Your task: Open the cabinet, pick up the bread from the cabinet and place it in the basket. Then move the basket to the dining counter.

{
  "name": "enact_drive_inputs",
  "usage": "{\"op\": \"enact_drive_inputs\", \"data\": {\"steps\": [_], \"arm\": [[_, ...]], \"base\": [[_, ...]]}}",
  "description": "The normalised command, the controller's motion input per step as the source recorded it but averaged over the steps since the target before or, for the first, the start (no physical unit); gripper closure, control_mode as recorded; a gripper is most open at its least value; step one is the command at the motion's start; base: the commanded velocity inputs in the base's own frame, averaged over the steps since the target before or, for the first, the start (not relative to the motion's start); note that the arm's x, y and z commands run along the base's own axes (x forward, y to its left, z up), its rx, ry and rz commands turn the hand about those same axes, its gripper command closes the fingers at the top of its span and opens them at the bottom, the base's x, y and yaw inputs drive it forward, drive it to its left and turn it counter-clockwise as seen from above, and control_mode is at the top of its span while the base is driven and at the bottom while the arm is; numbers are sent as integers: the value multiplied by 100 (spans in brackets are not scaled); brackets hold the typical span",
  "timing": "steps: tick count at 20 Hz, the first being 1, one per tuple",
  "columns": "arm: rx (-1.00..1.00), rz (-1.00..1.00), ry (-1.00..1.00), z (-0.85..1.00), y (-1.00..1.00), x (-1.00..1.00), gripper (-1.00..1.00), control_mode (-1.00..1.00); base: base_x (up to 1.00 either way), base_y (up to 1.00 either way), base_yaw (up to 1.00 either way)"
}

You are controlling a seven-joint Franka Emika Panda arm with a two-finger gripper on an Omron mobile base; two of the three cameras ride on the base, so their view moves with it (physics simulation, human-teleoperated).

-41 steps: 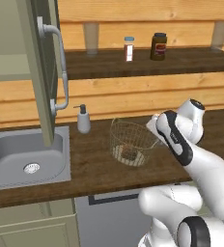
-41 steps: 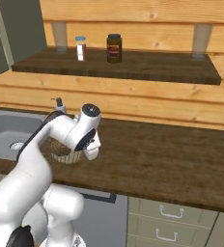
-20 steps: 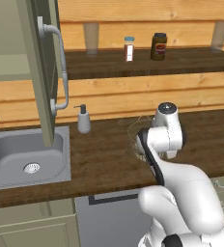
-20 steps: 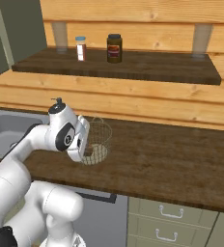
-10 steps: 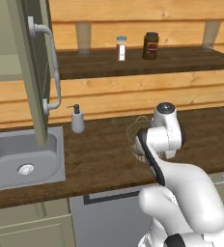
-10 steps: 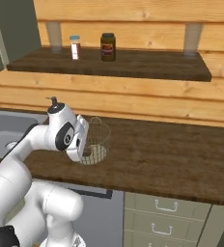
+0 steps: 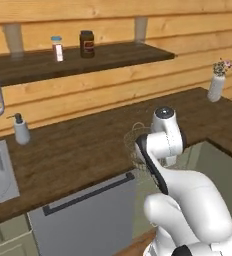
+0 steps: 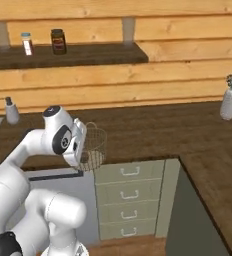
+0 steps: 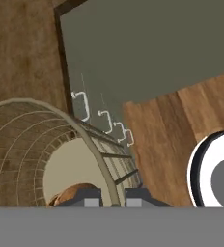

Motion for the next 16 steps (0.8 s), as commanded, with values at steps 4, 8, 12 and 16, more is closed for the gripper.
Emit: {"op": "enact_drive_inputs", "data": {"steps": [4, 8, 12, 16], "arm": [[0, 0, 0, 0, 0, 0, 100, 100], [0, 0, 0, 0, 0, 0, 100, 100], [0, 0, 0, 0, 0, 0, 100, 100], [0, 0, 0, 0, 0, 0, 100, 100]], "base": [[-7, -60, -71], [-16, -56, -72], [-6, -70, -72], [-5, -77, -70]]}}
